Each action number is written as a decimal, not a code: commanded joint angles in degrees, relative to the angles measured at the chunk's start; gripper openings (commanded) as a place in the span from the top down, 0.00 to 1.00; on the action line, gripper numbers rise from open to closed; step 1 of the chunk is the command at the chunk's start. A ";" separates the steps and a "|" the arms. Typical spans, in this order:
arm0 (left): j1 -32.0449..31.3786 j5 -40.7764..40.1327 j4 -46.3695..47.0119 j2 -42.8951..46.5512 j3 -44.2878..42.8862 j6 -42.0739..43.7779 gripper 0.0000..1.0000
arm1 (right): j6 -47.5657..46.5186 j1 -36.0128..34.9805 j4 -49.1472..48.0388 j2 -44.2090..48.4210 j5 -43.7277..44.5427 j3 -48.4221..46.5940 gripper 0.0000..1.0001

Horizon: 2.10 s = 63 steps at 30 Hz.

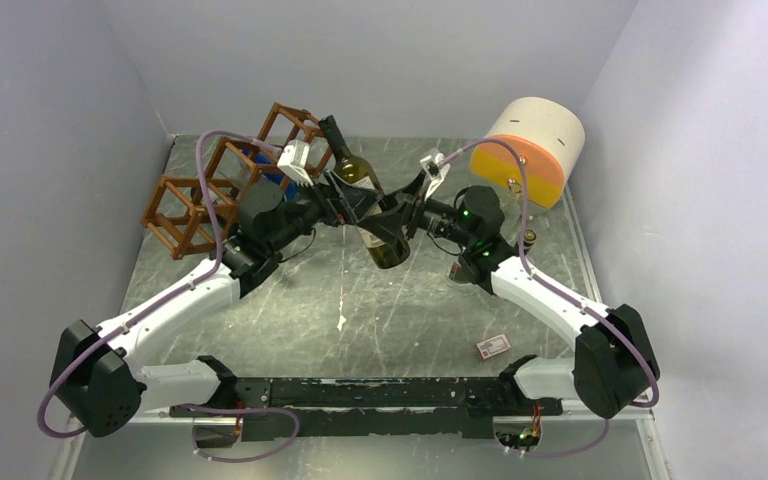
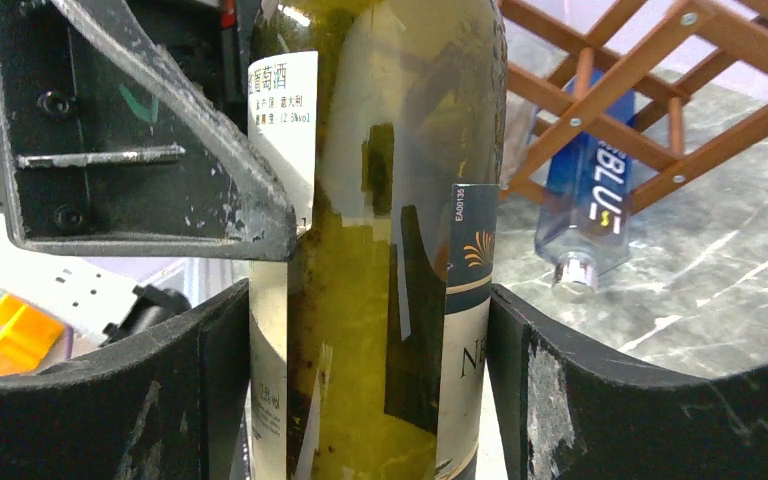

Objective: Put the wine bottle on the wine rack

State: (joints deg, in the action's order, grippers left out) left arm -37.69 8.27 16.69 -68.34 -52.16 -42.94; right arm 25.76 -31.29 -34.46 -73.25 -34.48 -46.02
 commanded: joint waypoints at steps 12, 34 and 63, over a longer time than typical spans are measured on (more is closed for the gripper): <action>0.25 4.16 7.81 3.87 3.85 13.96 0.93 | -14.80 -2.03 19.86 4.55 1.20 -6.63 0.14; 0.08 8.04 -17.55 9.17 -6.71 85.84 0.93 | -18.37 -1.88 54.51 3.82 12.71 -41.51 0.14; -6.11 3.59 14.43 -2.30 0.43 155.65 0.93 | -18.26 -2.15 70.65 -0.74 11.35 -36.26 0.28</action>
State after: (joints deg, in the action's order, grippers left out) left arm -42.13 9.23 18.22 -72.53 -52.01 104.38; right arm 7.66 -33.21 36.75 -72.90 -21.12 -83.64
